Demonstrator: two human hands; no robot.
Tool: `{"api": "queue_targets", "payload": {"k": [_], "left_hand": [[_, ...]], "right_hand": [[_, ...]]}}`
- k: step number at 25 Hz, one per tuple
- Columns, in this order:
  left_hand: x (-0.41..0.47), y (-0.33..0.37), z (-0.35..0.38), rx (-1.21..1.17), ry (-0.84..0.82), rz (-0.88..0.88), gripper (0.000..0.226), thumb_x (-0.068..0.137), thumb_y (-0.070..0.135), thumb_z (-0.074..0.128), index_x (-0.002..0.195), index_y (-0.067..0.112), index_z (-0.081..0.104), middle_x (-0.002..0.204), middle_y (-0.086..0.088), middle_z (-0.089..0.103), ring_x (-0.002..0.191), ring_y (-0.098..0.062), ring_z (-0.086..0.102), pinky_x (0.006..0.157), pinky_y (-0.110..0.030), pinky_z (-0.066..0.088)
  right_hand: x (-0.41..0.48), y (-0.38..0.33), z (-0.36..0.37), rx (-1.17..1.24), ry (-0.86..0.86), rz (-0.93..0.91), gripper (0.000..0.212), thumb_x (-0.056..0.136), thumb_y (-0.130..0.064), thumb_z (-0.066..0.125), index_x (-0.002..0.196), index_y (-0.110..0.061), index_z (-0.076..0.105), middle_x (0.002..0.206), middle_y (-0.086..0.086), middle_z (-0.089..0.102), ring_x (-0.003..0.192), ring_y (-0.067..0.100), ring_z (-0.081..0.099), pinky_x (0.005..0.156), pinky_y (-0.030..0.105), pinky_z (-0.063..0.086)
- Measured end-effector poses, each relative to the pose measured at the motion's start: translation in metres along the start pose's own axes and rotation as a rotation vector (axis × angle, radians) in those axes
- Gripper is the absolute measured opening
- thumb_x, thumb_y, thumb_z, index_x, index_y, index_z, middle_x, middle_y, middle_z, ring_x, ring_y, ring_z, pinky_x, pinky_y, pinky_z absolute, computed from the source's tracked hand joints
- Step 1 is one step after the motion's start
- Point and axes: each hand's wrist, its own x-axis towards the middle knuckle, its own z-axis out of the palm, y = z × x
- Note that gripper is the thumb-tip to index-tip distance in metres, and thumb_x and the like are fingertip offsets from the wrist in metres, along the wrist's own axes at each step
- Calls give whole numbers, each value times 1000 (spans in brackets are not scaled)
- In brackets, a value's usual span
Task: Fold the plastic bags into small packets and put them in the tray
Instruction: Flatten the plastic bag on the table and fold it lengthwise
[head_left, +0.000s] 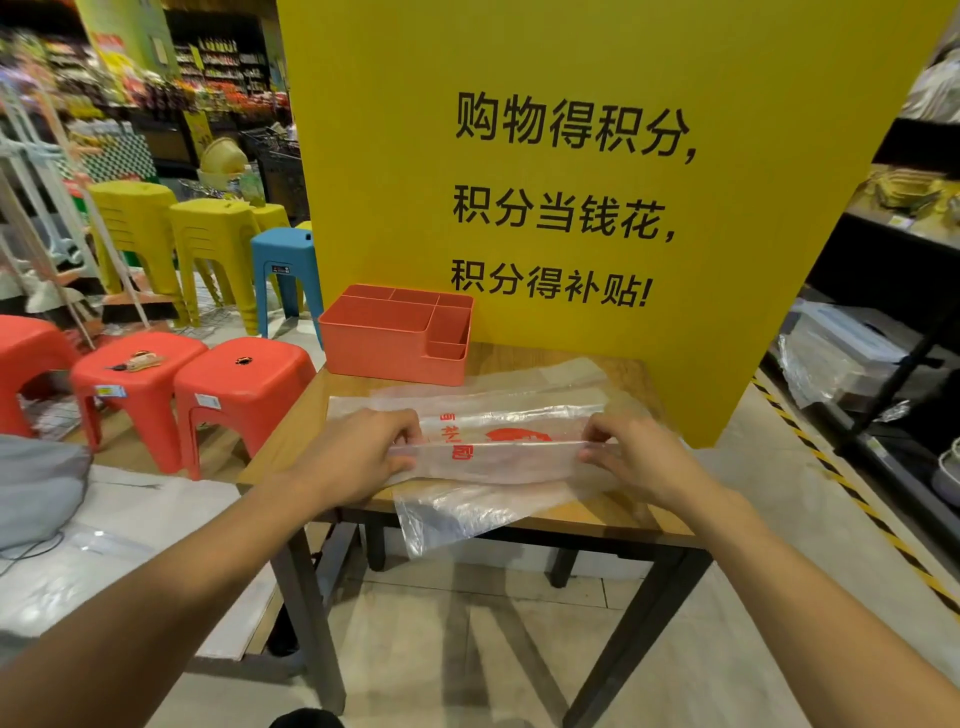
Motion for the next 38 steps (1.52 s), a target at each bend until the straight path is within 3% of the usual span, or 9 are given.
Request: {"api": "queue_targets", "payload": {"k": [9,14,20,25,28,30,32,35,38], "left_hand": [[36,0,-91,90,-93,119,7,99,36,67,99,30,68,86,16,63,82,-13,58,72,-35,45],[37,12,-135,-141,-109,168,2,98,27,69,100,27,70,82,18,67,74,7,62,68,-26,45],[62,11,-183,-272,-206,147,7,96,22,72,100,18,74,68,5,65,59,-8,59,56,-23,51],[88,-6,-135,-122,-228,133,9,100,24,67,97,19,73,75,8,67,65,-6,60,64,-27,48],[99,-25,-86,-54,-184,134,5,97,30,71,98,25,70,84,11,69,77,-11,63,67,-31,44],[101,-32,-65,-75,-213,132,25,83,35,85,101,26,70,88,16,68,81,-8,62,66,-25,43],[105,-37,-49,-11,-262,124,39,71,38,93,100,27,68,90,18,67,82,-4,61,66,-25,43],[110,-38,-24,250,-222,102,28,86,38,79,103,27,59,93,7,66,87,-20,60,71,-38,49],[101,-26,-11,390,-212,89,23,99,32,59,118,27,47,90,0,58,80,-24,53,63,-37,43]], "right_hand": [[21,-16,-69,-128,171,-108,18,105,-38,56,107,-25,68,99,-8,69,88,18,63,66,36,47],[22,-24,-102,-63,279,-51,14,100,-44,63,101,-30,67,91,-12,64,84,15,57,66,38,48],[40,-26,-146,-43,195,-12,14,97,-49,64,94,-35,63,83,-11,61,75,10,54,62,35,41],[61,-17,-120,-53,62,46,20,97,-54,62,97,-33,63,85,-14,61,80,14,58,61,32,40],[67,-4,-85,31,-48,68,49,79,-69,73,106,-30,63,98,-11,65,91,15,61,73,36,52],[70,6,-65,7,-110,75,68,68,-68,83,117,-24,65,108,-7,66,99,19,61,82,40,54],[76,15,-47,-77,-133,50,53,72,-54,89,109,-23,66,104,-7,67,97,21,61,75,37,50],[82,20,-26,-223,-127,13,23,83,-35,79,90,-27,59,90,-7,66,87,23,61,61,35,40],[81,23,-4,-295,-124,-7,31,89,-49,70,90,-29,47,83,-8,61,78,21,58,58,35,39]]}}
